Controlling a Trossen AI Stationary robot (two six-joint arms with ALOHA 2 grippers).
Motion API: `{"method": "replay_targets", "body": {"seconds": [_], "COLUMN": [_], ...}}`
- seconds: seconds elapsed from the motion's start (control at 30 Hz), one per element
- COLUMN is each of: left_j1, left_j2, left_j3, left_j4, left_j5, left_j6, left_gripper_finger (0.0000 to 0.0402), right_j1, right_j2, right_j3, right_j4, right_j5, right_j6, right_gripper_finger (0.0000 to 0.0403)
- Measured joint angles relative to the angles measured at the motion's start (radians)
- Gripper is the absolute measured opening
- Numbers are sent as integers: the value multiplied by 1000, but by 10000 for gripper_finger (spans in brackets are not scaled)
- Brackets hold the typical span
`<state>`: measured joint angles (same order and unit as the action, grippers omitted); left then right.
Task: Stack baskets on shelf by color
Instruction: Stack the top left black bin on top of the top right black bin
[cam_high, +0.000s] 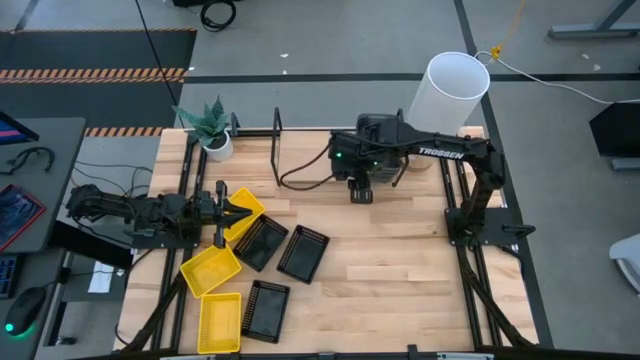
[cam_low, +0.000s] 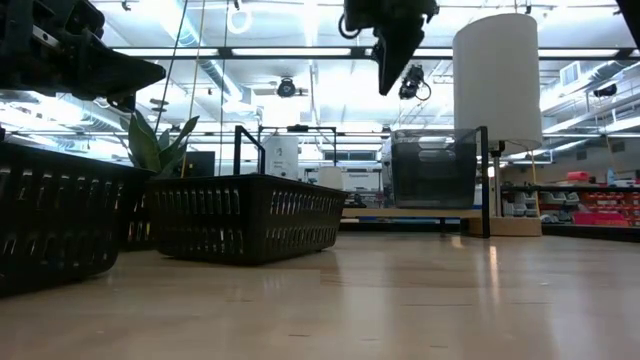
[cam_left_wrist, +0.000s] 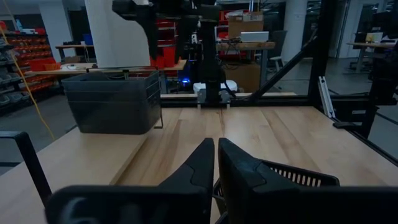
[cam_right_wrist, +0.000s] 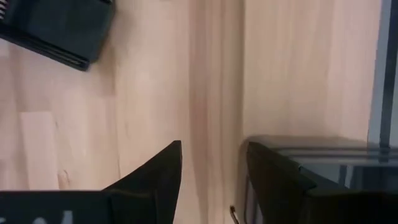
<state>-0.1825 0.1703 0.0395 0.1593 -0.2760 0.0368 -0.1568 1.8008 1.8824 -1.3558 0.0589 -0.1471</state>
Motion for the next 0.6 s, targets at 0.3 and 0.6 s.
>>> {"method": "replay_targets", "body": {"seconds": [0.3, 0.6], "left_j1": [0, 0], "left_j2": [0, 0], "left_j3": [0, 0], "left_j4": [0, 0], "left_j5": [0, 0], "left_j6": [0, 0], "left_gripper_finger": [38, 28], "right_j1": [91, 324], "right_j2": [0, -171], "right_j3": [-64, -348], "right_j4": [165, 364], "right_j5": [-1, 62], "right_j6": [123, 247], "right_gripper_finger": [187, 187]}}
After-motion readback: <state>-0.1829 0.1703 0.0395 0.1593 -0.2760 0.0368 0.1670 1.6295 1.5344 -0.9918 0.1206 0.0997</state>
